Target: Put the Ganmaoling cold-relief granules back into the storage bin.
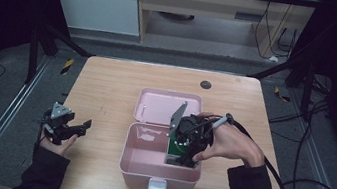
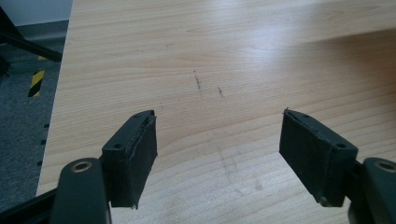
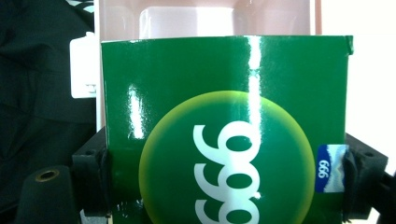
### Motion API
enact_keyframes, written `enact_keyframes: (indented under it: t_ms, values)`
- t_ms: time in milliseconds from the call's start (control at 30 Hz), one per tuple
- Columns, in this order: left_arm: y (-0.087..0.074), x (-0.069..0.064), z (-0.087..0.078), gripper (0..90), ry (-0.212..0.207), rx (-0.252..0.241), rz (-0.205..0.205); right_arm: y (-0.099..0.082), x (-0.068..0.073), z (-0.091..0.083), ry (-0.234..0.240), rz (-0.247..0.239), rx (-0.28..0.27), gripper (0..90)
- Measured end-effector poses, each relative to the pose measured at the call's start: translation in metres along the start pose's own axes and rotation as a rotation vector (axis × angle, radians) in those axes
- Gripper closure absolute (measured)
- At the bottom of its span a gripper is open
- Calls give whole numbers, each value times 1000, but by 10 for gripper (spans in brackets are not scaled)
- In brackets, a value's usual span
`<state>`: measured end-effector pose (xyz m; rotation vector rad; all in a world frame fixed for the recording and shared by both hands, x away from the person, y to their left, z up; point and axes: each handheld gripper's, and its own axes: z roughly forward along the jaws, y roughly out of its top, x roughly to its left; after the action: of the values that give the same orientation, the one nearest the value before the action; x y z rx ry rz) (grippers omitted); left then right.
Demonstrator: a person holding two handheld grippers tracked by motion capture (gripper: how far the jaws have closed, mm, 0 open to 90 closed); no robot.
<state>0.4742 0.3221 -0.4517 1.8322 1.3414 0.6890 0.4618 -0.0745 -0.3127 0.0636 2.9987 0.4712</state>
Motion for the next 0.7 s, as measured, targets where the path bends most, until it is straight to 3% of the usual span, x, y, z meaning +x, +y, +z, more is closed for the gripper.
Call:
enact_keyframes:
  t_ms: [233,700]
  values:
    - [0,0,0,269,0,0,0,-5,0,10,11,11,2,159]
    - [0,1,0,269,-1,-5,-5,0,0,29,24,-16,32,159]
